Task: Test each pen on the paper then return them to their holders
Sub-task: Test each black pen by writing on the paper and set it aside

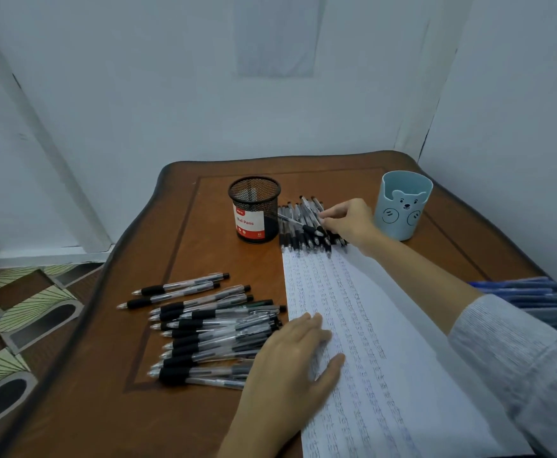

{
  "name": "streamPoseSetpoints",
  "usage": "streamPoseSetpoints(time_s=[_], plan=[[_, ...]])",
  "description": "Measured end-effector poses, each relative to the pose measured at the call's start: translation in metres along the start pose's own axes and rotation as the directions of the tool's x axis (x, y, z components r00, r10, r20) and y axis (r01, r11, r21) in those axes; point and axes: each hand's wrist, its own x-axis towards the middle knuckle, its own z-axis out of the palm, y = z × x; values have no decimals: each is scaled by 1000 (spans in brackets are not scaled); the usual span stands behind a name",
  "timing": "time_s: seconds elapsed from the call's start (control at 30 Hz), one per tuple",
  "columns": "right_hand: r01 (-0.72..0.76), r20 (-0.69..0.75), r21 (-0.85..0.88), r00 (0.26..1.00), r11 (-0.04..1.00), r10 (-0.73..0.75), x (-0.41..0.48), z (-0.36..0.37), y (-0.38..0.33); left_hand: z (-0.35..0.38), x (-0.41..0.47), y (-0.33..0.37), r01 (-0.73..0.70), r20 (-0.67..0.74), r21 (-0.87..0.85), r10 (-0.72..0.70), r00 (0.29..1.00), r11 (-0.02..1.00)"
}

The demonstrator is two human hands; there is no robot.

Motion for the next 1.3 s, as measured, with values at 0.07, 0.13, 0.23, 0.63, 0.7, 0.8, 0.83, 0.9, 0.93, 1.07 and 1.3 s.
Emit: streamPoseSetpoints(time_s=[0.07, 0.13, 0.23, 0.63, 0.7, 0.8, 0.83, 0.9, 0.93, 1.07, 1.3], plan=[[14, -21, 11, 1000, 1000, -14, -7, -4, 2, -1, 0, 1, -8, 2, 8, 8, 1000, 1000], [16, -19, 25, 1000, 1000, -16, -17, -9, 4, -1, 1, 0, -27, -6, 32, 28, 1000, 999], [24, 34, 88, 999, 996, -27, -40, -18, 4, -2, -2, 3, -48, -10, 59, 48, 999, 997], [89, 230, 192, 964, 977, -133, -140, 4, -4, -43, -24, 8, 86, -400, 56, -56, 915, 995], [147, 271, 175, 944, 974, -191, -150, 12, -9, -52, -33, -7, 176, -392, 95, -126, 911, 980], [206, 345, 120, 909, 971, -235, -161, 22, -17, -59, -44, -23, 274, -376, 154, -200, 905, 949], [210, 362, 105, 902, 972, -234, -163, 24, -19, -60, -46, -24, 306, -385, 138, -234, 893, 942], [216, 378, 79, 897, 973, -230, -166, 28, -20, -60, -46, -23, 349, -403, 115, -277, 872, 930], [220, 378, 64, 897, 973, -227, -167, 30, -20, -60, -46, -22, 357, -408, 117, -283, 868, 927], [203, 336, 74, 917, 976, -216, -166, 31, -19, -58, -44, -23, 371, -404, 89, -307, 862, 924], [14, 133, 518, 986, 855, -97, -163, 13, -22, -62, -46, -17, 294, -455, 40, -244, 856, 955]])
